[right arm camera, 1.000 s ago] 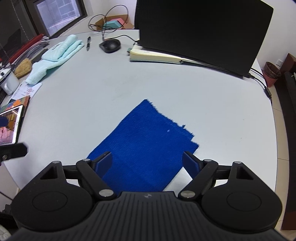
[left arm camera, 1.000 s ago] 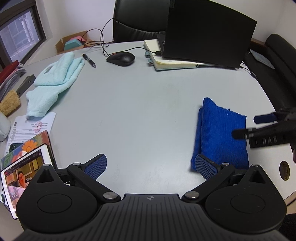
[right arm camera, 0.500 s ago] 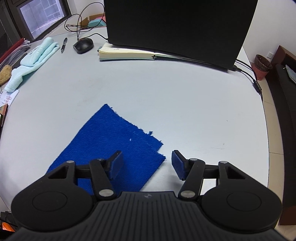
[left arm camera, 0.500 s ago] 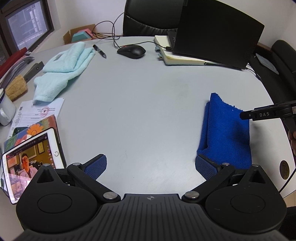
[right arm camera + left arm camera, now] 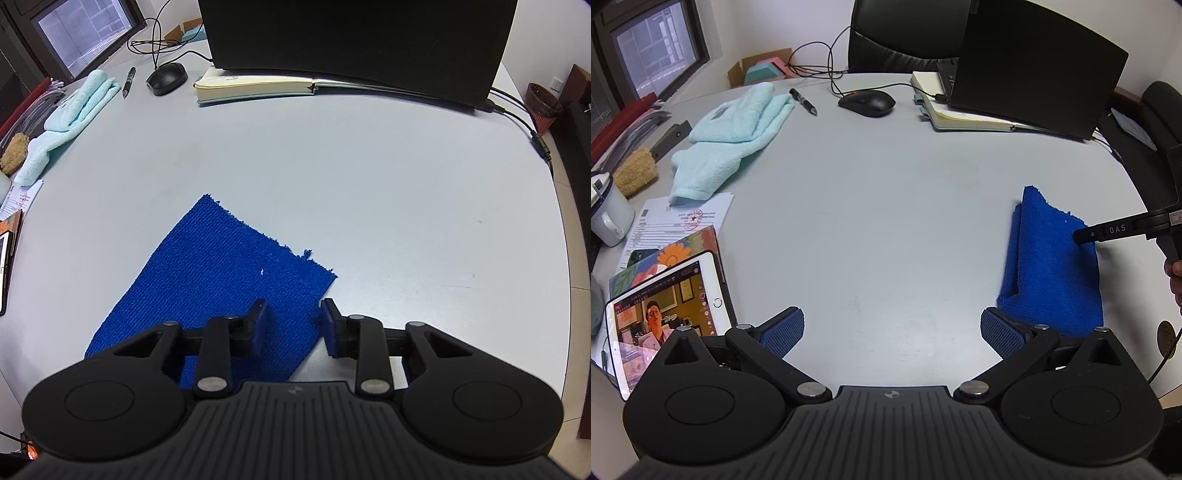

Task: Fold towel
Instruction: 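Close the right gripper on the edge of the blue towel, then lift the gripped towel edge with the right gripper and fold it over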

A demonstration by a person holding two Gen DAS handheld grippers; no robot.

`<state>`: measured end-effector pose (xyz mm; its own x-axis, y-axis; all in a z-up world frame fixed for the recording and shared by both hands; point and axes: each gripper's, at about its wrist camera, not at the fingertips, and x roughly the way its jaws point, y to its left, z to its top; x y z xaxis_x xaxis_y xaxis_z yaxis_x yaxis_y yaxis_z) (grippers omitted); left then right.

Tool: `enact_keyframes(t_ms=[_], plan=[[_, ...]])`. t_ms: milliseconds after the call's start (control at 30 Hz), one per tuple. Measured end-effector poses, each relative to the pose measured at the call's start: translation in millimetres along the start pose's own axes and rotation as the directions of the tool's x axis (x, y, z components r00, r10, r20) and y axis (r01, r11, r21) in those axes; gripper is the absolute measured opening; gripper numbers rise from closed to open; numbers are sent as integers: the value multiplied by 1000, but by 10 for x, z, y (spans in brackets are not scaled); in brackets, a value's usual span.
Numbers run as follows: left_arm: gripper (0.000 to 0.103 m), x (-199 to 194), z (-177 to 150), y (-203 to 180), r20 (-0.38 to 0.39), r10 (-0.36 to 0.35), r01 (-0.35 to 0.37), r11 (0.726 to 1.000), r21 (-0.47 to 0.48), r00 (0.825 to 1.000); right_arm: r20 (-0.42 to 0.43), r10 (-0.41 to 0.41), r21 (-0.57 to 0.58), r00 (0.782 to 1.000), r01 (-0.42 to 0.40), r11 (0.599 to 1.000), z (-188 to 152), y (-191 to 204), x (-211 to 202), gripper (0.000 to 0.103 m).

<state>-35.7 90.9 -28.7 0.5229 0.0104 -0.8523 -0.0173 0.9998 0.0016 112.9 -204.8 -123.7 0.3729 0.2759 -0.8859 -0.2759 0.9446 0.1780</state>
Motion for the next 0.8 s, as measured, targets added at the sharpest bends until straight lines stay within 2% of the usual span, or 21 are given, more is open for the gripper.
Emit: enact_keyframes(t_ms=[133,300,633,800], plan=[[103,4,15,-6,2,-1,1,1000,-3,1000,3,8,-2,1000,-8,1000,1,6,-10,17],[103,14,37,-30,5,-4,4,1000,2,1000,14,33,4,999,-33,999,3,29,-83,9],[103,44,88,-58,7,-16,16,1000,1,1000,43,67,-40,997,-65,997,28,189,-277,5],[103,21,120,-89,34,-36,35,999,10,999,41,101,-68,994,-98,993,37,276,-362,5]])
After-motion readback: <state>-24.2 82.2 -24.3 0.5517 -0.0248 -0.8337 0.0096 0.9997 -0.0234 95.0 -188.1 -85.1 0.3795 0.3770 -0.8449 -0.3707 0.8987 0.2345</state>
